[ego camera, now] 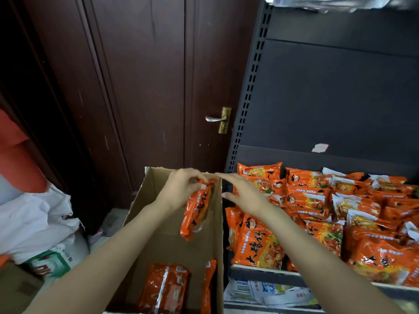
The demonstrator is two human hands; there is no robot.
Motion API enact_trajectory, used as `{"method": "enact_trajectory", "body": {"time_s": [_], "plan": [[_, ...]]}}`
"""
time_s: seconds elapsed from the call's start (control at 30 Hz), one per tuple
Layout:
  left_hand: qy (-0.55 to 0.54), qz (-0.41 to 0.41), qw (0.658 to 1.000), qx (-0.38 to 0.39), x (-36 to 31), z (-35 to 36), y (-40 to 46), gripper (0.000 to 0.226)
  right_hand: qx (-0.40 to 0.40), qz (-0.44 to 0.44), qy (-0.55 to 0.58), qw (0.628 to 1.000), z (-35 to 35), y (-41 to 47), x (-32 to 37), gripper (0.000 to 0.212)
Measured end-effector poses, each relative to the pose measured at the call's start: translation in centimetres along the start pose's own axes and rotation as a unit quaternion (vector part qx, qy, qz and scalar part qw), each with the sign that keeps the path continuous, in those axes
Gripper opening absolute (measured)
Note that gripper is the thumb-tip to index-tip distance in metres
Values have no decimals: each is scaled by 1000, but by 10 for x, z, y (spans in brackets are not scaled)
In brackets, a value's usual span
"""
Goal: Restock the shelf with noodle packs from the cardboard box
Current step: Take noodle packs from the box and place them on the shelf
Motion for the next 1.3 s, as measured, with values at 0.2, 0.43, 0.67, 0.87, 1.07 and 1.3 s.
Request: {"method": "enact_trajectory", "body": {"time_s": [0.2,0.43,0.67,0.87,1.07,1.3], "plan": [[-56,68,995,-42,-25,-51,-13,12,-87,-40,30,995,-16,18,45,37],[-124,127,982,-63,-76,-57,-16,16,-155,2,84,984,-65,-13,54,29],[-157,172,972,-25,-138,0,3,17,-228,47,-37,972,-136,-67,13,17],[-99,159,982,3,-166,78,30,40,-260,107,-109,953,-180,-113,-56,15],[49,68,991,101,-145,185,70,30,-291,159,-119,936,-213,-155,-147,16],[155,-7,977,147,-112,255,87,26,-278,159,-110,941,-229,-159,-206,19]]}}
Point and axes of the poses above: each hand's wrist, its own y-axis towards the middle knuckle, its own z-axis out of the palm, x = y × z, the point moved 8 cm from there along y, towards the middle knuckle, and after that the axes turned 9 degrees about -z, right-handed, at the moved point
